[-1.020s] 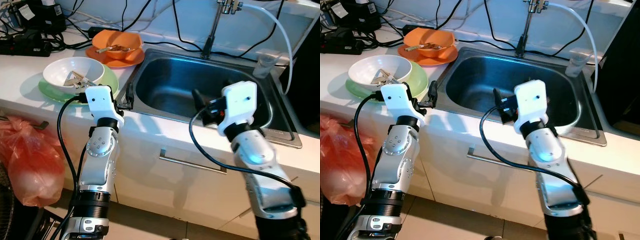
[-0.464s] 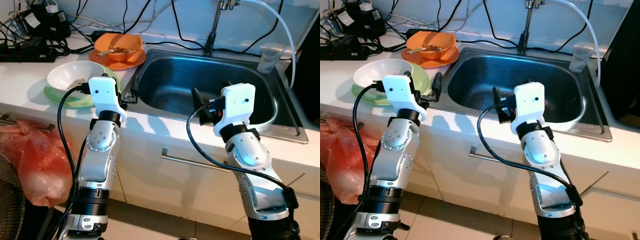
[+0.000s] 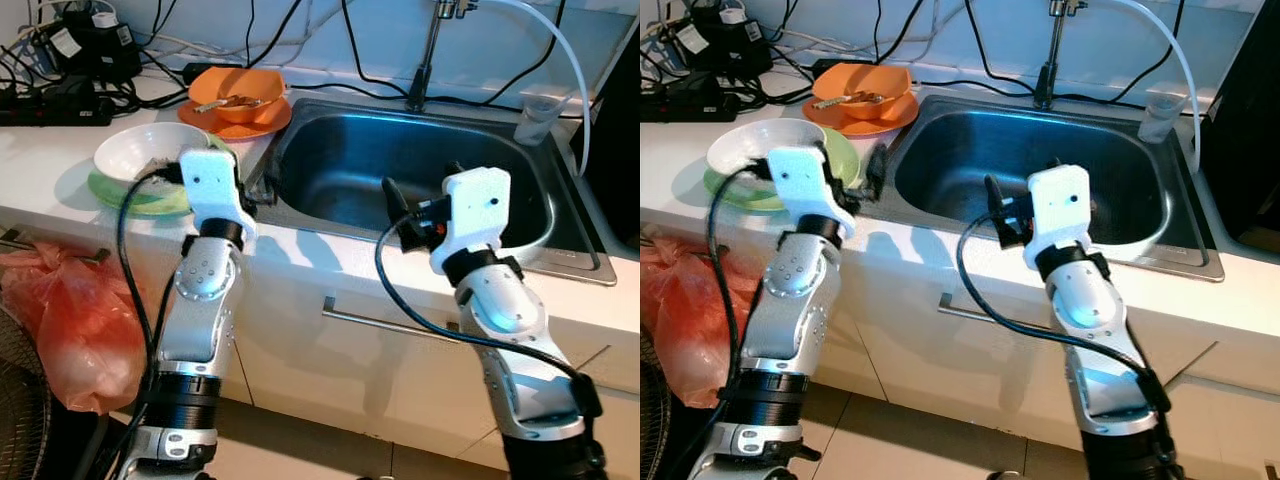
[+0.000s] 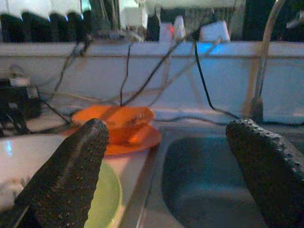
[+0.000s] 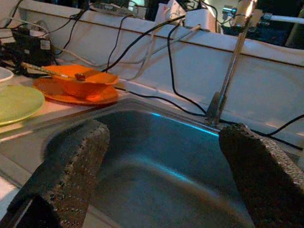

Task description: Kitchen organization

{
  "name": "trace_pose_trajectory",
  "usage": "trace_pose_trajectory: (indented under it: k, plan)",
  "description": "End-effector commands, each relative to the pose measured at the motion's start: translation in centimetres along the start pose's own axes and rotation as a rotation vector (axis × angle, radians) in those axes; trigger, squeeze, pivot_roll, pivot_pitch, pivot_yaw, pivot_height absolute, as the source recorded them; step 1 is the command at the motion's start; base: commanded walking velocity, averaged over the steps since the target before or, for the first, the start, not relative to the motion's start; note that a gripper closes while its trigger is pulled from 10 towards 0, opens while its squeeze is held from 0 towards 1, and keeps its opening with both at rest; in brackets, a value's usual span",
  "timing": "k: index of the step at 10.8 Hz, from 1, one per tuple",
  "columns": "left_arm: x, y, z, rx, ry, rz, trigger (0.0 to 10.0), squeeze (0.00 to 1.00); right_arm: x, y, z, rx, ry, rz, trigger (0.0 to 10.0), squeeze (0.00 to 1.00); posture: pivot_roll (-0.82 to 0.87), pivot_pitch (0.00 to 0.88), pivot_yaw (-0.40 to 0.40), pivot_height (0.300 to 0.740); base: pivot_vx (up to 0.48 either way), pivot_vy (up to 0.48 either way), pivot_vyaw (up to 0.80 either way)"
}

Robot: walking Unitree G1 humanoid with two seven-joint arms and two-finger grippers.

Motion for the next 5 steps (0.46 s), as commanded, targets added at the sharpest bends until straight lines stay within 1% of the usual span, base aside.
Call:
trace_pose_trajectory:
  k: [1, 2, 4, 5]
  plan:
    - [0.7, 0.2, 0.1, -0.010, 0.023, 0.023, 10.0, 0.00, -0.3, 0.4, -0.1, -0.008, -0.013, 0.006, 10.0, 0.00, -0.08, 0.000, 0.021, 0.740, 0.000, 0.000, 0.00]
    - [1.1, 0.4, 0.1, -0.023, 0.042, 0.030, 10.0, 0.00, -0.4, 0.3, -0.1, -0.006, -0.013, 0.008, 10.0, 0.00, -0.08, 0.000, 0.026, 0.740, 0.000, 0.000, 0.00]
    - [1.0, 0.4, 0.3, -0.028, 0.037, 0.028, 10.0, 0.00, -0.3, 0.2, -0.1, -0.006, -0.010, 0.014, 10.0, 0.00, -0.08, 0.000, 0.033, 0.740, 0.000, 0.000, 0.00]
    - [2.5, 0.7, 0.7, -0.045, 0.103, 0.047, 10.0, 0.00, 0.1, 0.7, -0.2, -0.035, 0.012, 0.007, 10.0, 0.00, -0.09, 0.000, 0.038, 0.740, 0.000, 0.000, 0.00]
Point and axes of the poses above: a point about 5 cm out from each wrist's last joint towards the gripper, its own z axis pointing out of the wrist towards the gripper, its own x axis along the axis of the wrist's last joint, y = z × x, the point moved 2 cm from there along z, pointing out of the wrist towards the gripper, and after that the axes turned 10 degrees about z, right-handed, at the moved point
